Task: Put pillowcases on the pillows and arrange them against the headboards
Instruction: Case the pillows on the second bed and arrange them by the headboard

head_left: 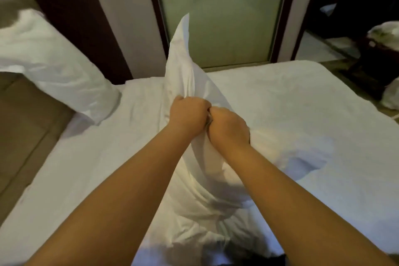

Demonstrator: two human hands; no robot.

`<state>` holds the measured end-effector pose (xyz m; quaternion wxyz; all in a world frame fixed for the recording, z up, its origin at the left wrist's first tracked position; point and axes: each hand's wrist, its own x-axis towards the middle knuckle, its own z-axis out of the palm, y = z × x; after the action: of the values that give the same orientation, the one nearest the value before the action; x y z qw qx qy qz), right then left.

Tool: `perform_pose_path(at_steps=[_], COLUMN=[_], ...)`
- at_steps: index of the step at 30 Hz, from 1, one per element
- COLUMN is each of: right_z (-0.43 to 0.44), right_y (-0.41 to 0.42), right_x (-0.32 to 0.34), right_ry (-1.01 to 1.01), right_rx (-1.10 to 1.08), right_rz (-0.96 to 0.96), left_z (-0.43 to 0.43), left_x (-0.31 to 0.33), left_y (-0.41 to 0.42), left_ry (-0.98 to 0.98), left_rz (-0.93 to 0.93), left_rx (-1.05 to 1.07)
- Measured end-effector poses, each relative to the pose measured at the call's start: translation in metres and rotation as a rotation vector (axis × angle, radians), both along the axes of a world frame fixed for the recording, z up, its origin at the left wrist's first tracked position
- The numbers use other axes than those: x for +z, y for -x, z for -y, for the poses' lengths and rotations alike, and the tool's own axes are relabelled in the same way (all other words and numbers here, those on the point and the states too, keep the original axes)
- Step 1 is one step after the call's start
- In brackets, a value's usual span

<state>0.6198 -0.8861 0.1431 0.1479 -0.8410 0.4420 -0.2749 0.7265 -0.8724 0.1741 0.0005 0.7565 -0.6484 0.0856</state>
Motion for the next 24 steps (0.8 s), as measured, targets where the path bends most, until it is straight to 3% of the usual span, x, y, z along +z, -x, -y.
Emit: perform_pose_path(at_steps=[3, 7, 10, 12, 15, 18, 22, 24], right_z=[-0.019, -0.033, -0.036, -0.033, -0.028, -0.032, -0.036, -0.035], right_y=[-0.042, -0.081, -0.101, -0.111, -0.123, -0.132, -0.144, -0.149], right_x=[0.041, 0.098, 0.13, 0.138, 0.121, 0.089, 0.071, 0.07], right_ry=[0.206, 0.694, 0.98, 1.077, 1.077, 0.941, 0.67, 0.603], right_rx=[0.17, 0.472, 0.665, 0.754, 0.837, 0.869, 0.762, 0.718], right_rz=[0.045, 0.152, 0.166, 0.132, 0.061, -0.033, -0.21, -0.182], left_z=[-0.047, -0.098, -0.137, -0.166, -0.205, -0.223, -0.216, -0.207], left_x=[0.042, 0.084, 0.1, 0.101, 0.081, 0.045, 0.024, 0.026], left_y=[-0.037, -0.067, -0.078, -0.085, -0.092, -0.086, -0.085, -0.09], left_ry=[0.142, 0.428, 0.616, 0.639, 0.501, 0.347, 0.188, 0.151], left_rz=[-0.056, -0.03, 0.033, 0.129, 0.106, 0.006, -0.04, 0.006], left_rx=[0.17, 0.336, 0.321, 0.313, 0.443, 0.555, 0.671, 0.714])
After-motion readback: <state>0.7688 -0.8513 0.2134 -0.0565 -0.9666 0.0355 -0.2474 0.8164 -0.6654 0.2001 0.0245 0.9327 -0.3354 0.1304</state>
